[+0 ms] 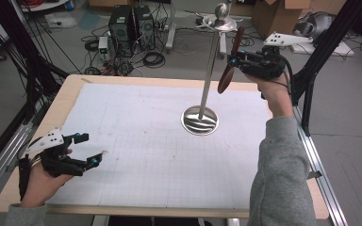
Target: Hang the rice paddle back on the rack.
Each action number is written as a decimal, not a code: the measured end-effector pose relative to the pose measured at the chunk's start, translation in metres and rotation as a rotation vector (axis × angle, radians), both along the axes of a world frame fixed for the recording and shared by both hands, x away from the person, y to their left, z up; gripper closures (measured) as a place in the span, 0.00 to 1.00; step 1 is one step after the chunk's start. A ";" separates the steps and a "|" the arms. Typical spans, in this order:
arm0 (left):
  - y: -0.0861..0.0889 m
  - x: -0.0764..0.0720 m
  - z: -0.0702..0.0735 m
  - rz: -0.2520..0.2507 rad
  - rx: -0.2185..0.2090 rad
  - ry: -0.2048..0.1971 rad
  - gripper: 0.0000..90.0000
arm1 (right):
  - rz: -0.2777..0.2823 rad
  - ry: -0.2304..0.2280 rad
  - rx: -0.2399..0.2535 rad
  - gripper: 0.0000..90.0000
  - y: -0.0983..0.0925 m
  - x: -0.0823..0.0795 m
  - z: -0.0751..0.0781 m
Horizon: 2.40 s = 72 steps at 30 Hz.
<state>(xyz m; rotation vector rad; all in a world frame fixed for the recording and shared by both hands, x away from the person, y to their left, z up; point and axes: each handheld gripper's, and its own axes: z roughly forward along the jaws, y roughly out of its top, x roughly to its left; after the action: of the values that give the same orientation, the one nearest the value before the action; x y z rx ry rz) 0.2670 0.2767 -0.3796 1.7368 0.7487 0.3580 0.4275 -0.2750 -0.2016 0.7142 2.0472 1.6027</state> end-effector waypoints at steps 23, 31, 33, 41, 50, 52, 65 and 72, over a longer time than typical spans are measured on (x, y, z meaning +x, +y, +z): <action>-0.013 0.013 0.000 -0.036 0.003 0.000 0.03 | -0.048 0.090 -0.053 0.12 -0.006 -0.006 -0.005; -0.021 0.019 0.000 -0.054 0.002 0.002 0.03 | -0.063 0.087 -0.036 0.10 -0.016 -0.012 -0.012; -0.023 0.020 0.000 -0.056 0.002 0.002 0.03 | -0.067 0.092 -0.034 0.10 -0.019 -0.014 -0.014; -0.032 0.027 -0.001 -0.079 0.003 0.004 0.03 | -0.081 0.098 -0.049 0.10 -0.027 -0.021 -0.021; -0.034 0.030 0.000 -0.088 -0.002 0.002 0.03 | -0.074 0.097 -0.036 0.02 -0.031 -0.027 -0.030; -0.034 0.031 0.000 -0.088 -0.002 0.002 0.03 | -0.067 0.111 -0.042 0.02 -0.031 -0.027 -0.033; -0.035 0.033 -0.001 -0.092 -0.004 0.004 0.03 | -0.046 0.108 -0.035 0.02 -0.026 -0.032 -0.044; -0.035 0.034 -0.002 -0.087 -0.007 0.006 0.03 | -0.044 0.108 -0.017 0.02 -0.026 -0.033 -0.055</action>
<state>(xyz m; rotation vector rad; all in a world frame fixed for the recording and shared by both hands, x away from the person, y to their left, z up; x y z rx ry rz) 0.3007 0.2419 -0.3812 1.7580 0.6756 0.2904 0.3942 -0.3014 -0.2561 0.8506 2.1023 1.5512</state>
